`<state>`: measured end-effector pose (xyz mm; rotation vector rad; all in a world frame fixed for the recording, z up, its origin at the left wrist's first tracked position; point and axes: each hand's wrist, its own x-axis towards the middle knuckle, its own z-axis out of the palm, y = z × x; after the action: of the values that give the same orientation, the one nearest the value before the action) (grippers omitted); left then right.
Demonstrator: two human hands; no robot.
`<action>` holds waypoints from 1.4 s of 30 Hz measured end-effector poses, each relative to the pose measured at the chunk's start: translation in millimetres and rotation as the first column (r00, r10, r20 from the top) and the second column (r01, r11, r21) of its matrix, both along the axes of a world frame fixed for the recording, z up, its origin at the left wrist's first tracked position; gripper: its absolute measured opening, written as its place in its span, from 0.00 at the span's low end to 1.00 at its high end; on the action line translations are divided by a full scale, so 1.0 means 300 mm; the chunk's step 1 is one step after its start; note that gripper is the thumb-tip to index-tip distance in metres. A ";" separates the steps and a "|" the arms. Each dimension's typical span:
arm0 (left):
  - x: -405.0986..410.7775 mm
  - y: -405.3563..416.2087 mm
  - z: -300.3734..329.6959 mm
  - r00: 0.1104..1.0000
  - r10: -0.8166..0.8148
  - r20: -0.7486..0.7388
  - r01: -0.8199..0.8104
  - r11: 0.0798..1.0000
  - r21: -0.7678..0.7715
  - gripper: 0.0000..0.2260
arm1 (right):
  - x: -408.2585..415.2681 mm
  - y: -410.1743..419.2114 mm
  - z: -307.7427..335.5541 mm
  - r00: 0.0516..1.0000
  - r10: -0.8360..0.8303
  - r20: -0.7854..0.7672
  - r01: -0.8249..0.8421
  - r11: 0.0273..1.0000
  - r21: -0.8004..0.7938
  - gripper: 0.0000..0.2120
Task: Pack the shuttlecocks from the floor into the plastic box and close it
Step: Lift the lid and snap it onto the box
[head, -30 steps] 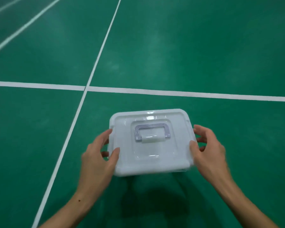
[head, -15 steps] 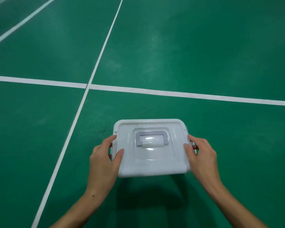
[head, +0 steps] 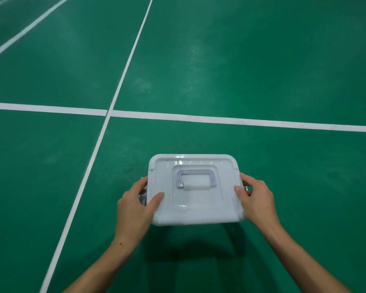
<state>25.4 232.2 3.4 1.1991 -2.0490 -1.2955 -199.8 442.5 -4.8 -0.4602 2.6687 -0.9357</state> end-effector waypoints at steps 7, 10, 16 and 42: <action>-0.003 -0.022 -0.055 0.991 0.104 0.079 -0.115 0.981 0.155 0.28 | -0.018 0.007 -0.011 0.984 -0.151 0.099 0.153 0.988 -0.019 0.21; -0.013 -0.038 -0.058 0.967 0.226 0.114 -0.252 0.808 0.533 0.44 | -0.027 0.006 -0.009 0.949 -0.216 0.230 0.235 0.971 -0.055 0.30; -0.030 -0.081 -0.013 0.960 0.256 0.117 -0.236 0.505 0.830 0.29 | -0.044 0.037 0.016 0.673 -0.162 0.722 0.383 0.911 -0.152 0.27; -0.052 0.060 -0.045 0.979 0.133 0.155 -0.124 0.990 -0.066 0.15 | 0.073 -0.005 -0.022 0.988 -0.028 -0.154 0.040 0.997 0.071 0.14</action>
<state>9.9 250.1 -10.0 1.4246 -2.0640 -1.1067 -177.9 441.2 -11.4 -0.4895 2.8465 -0.8389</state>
